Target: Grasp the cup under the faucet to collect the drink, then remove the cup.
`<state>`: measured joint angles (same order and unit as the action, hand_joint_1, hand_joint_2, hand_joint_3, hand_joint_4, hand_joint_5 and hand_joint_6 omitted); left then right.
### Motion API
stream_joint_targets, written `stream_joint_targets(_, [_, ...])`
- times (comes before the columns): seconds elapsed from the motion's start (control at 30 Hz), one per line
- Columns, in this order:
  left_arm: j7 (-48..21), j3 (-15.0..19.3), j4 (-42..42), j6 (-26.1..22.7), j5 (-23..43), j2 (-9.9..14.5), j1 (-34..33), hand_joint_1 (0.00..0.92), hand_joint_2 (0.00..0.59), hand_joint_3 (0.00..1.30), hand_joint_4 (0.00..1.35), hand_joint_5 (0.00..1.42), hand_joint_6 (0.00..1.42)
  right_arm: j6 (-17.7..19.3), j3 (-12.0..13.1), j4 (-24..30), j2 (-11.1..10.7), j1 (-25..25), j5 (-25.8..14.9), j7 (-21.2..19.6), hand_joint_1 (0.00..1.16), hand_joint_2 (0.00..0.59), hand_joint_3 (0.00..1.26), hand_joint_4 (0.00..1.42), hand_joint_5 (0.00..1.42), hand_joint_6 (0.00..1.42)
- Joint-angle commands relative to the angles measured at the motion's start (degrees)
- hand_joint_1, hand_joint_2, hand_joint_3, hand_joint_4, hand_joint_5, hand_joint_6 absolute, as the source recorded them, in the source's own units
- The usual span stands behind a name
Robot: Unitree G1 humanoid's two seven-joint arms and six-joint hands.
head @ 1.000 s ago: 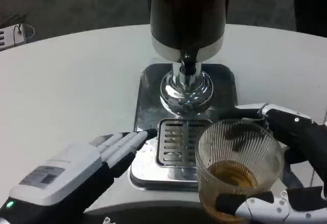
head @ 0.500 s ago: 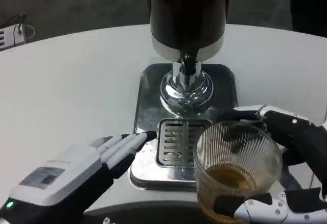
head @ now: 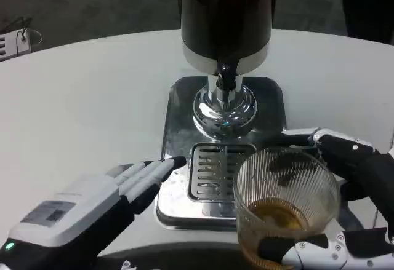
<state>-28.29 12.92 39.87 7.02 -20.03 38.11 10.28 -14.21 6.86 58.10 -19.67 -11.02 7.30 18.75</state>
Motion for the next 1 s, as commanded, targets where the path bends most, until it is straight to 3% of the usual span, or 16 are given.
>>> stream_joint_targets(0.03, [-1.04,0.51,0.62,-0.46,0.92,0.38,0.31,0.0,0.036,0.0,0.0,0.0,0.0,1.21,0.2,1.55,0.28,0.14,-1.15,-0.32,0.92,0.218,0.95,1.16,1.33,1.42])
stream_joint_targets(1.0, [-1.97,0.21,0.0,-1.33,1.57,0.75,-1.23,0.0,0.036,0.0,0.0,0.0,0.0,1.16,0.49,0.53,0.24,1.24,-1.39,-0.37,0.91,0.227,0.95,1.17,1.34,1.42])
